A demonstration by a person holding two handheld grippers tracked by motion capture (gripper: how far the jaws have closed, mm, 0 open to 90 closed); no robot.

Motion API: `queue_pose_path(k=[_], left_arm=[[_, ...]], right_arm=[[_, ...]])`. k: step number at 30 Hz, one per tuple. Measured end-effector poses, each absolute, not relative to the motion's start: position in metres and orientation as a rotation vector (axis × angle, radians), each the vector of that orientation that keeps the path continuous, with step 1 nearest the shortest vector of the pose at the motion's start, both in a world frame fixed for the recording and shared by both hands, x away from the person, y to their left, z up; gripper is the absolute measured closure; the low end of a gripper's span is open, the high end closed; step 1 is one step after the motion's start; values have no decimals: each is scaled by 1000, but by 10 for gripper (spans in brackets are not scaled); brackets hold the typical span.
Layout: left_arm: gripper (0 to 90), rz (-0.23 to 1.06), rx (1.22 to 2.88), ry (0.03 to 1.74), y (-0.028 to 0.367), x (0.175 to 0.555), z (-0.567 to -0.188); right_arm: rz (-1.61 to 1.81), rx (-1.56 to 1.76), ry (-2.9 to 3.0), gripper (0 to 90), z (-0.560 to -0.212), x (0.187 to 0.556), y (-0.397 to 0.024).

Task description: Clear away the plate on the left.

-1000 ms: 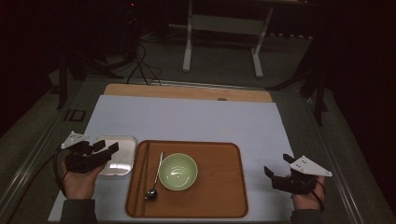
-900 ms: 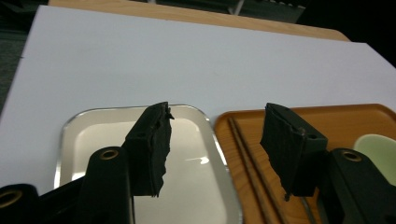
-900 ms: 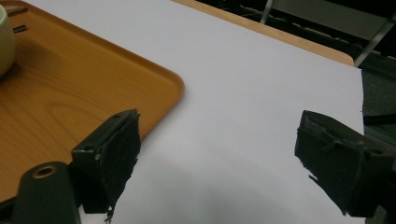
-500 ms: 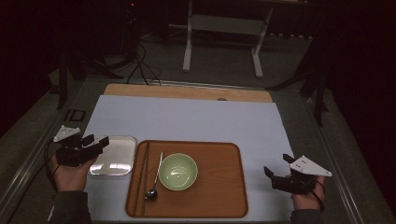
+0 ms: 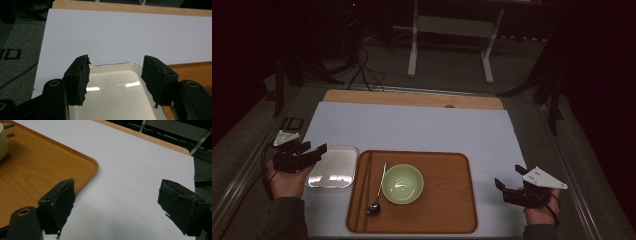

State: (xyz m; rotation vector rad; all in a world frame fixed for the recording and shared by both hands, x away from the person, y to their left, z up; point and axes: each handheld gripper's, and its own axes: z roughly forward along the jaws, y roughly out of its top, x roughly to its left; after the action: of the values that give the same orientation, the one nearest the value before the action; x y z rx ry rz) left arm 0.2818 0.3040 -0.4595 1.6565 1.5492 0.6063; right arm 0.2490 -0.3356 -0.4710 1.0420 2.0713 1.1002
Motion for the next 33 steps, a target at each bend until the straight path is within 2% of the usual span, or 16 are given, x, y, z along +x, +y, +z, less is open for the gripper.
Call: queue_pose_path(k=[33], left_arm=[[397,585,1696,1675,327,310,-478]], right_arm=[[1100,1045,2073,141,-471,249,-336]])
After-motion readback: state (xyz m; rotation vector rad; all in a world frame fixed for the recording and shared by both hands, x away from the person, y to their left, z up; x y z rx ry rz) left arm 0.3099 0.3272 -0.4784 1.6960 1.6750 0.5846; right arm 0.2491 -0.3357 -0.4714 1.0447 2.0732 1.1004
